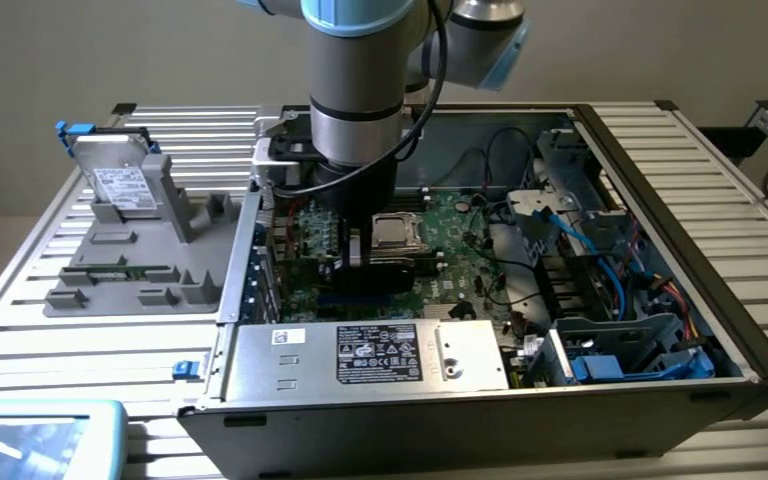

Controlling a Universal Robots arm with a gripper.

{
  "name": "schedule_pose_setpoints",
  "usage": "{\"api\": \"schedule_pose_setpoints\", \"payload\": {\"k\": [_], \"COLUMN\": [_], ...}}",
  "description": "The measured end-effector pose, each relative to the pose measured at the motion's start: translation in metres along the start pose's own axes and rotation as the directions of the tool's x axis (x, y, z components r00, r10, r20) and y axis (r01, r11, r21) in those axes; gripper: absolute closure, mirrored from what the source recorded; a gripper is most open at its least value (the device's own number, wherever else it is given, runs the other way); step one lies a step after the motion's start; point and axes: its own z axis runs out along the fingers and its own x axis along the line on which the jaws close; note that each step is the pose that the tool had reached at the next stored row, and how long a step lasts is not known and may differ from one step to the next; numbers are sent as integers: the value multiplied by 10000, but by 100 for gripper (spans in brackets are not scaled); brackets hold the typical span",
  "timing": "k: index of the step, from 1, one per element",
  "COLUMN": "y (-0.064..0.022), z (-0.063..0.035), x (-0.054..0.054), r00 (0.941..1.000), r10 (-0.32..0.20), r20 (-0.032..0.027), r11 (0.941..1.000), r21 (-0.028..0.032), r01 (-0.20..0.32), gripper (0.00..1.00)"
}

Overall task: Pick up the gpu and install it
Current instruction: 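Insert the gpu into the slot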

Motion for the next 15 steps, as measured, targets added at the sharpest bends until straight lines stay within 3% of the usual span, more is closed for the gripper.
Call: {"api": "schedule_pose_setpoints", "payload": {"k": [15], "y": [2], "z": [24], "x": [-1], "r00": [10000], "r10": [0], "r20": [-7], "r11": [10000], "r21": [1], "r01": [0], "gripper": [71]}}
